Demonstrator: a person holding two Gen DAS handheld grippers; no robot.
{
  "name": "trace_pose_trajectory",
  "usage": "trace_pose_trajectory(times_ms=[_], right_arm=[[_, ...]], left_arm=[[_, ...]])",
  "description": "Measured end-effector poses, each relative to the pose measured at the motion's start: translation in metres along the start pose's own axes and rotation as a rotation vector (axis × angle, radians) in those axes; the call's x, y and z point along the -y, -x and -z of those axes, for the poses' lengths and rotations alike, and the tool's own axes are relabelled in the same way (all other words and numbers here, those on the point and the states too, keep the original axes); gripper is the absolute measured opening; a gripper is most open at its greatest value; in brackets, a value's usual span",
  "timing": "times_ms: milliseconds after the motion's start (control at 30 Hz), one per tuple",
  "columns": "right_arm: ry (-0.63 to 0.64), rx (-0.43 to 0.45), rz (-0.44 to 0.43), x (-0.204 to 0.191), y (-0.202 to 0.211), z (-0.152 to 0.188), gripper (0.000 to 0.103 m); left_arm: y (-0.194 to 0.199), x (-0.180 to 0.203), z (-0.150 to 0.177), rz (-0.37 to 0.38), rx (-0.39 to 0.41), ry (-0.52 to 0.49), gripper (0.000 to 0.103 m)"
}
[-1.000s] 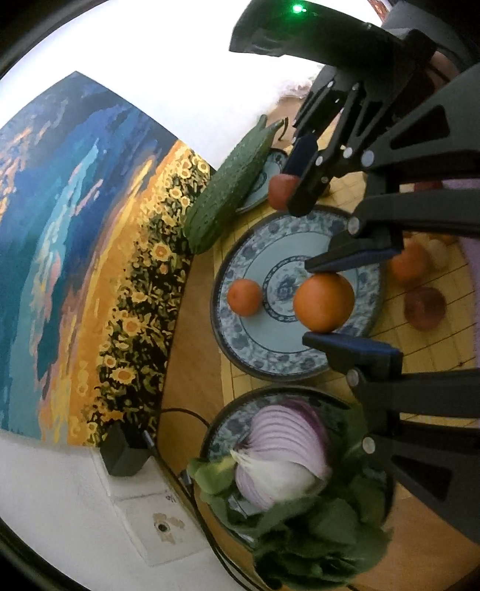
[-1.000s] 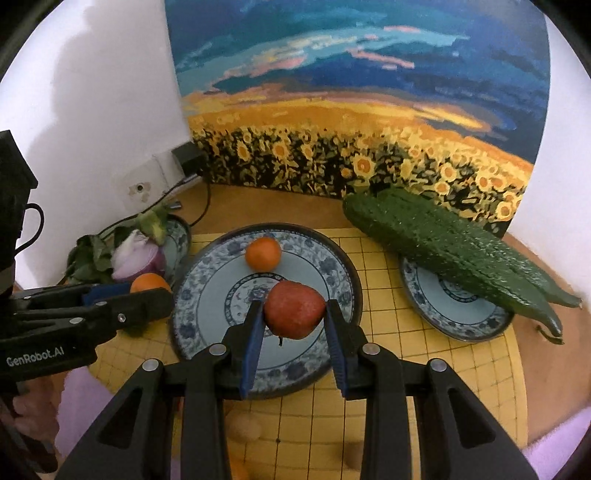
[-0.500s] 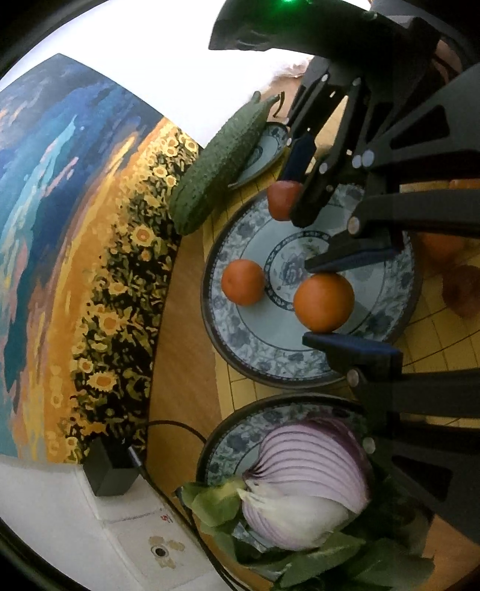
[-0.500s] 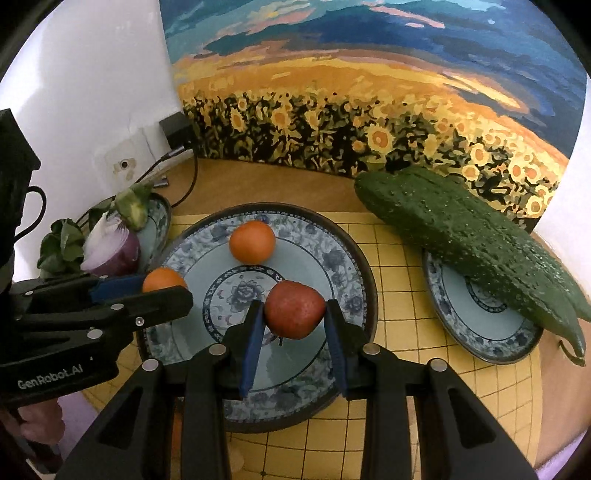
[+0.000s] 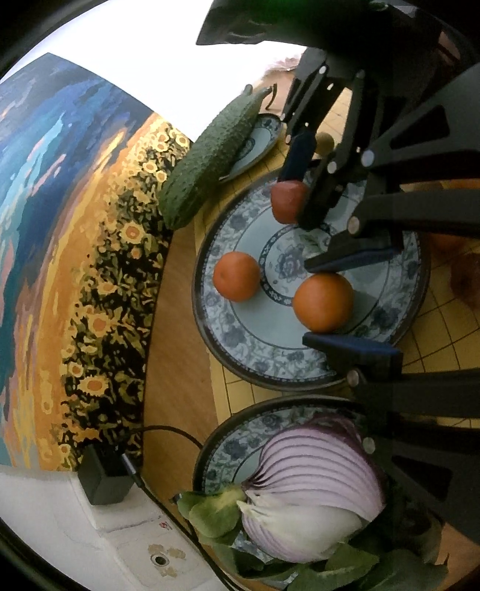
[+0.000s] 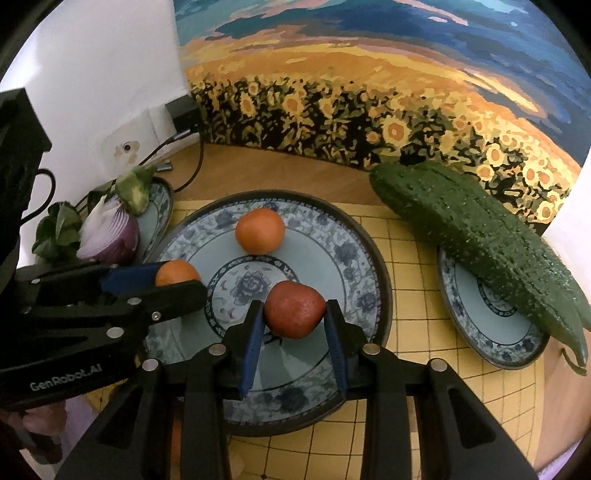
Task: Organize fruits
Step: 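Carry the orange and red apple onto the blue-and-white plate and open both tools, then withdraw both open tools from the plate back toward the fruit pile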
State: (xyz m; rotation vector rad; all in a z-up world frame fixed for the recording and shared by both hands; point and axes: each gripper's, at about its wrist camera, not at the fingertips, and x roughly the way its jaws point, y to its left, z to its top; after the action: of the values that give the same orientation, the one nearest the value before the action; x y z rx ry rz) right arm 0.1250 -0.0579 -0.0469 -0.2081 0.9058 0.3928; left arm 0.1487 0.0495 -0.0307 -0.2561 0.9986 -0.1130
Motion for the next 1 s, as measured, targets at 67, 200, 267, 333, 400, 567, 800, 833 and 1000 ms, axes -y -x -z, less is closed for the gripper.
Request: trace_pose_trajectory(times_ms=[67, 200, 267, 333, 400, 567, 800, 833, 1000], right_arm=[[-0.007, -0.005, 0.0, 0.001, 0.0, 0.002, 0.034], [-0.024, -0.004, 0.008, 0.005, -0.001, 0.007, 0.034], [-0.014, 0.0, 0.013, 0.005, 0.0, 0.007, 0.034], [-0.006, -0.005, 0.014, 0.005, 0.0, 0.008, 0.034], [0.004, -0.011, 0.014, 0.005, 0.001, 0.007, 0.034], [-0.008, -0.02, 0.021, 0.009, 0.005, 0.006, 0.048], [-0.028, 0.033, 0.021, 0.026, 0.031, -0.002, 0.074], [-0.028, 0.043, 0.021, 0.027, 0.036, -0.003, 0.075], [-0.031, 0.082, 0.01, 0.029, 0.056, -0.006, 0.078]], left_arm=[[-0.002, 0.002, 0.0, -0.004, 0.0, -0.009, 0.034], [-0.003, 0.003, -0.001, -0.013, 0.011, -0.003, 0.034], [-0.003, 0.003, 0.0, -0.016, 0.017, 0.002, 0.034], [-0.003, 0.004, 0.002, -0.02, 0.018, -0.001, 0.034], [-0.004, 0.005, 0.004, -0.025, 0.012, -0.011, 0.034], [0.003, 0.008, 0.004, -0.047, 0.027, -0.006, 0.036], [0.029, 0.008, -0.003, -0.06, 0.084, 0.003, 0.07], [0.034, 0.01, -0.004, -0.064, 0.093, -0.003, 0.072], [0.055, 0.018, -0.005, -0.072, 0.138, -0.016, 0.089]])
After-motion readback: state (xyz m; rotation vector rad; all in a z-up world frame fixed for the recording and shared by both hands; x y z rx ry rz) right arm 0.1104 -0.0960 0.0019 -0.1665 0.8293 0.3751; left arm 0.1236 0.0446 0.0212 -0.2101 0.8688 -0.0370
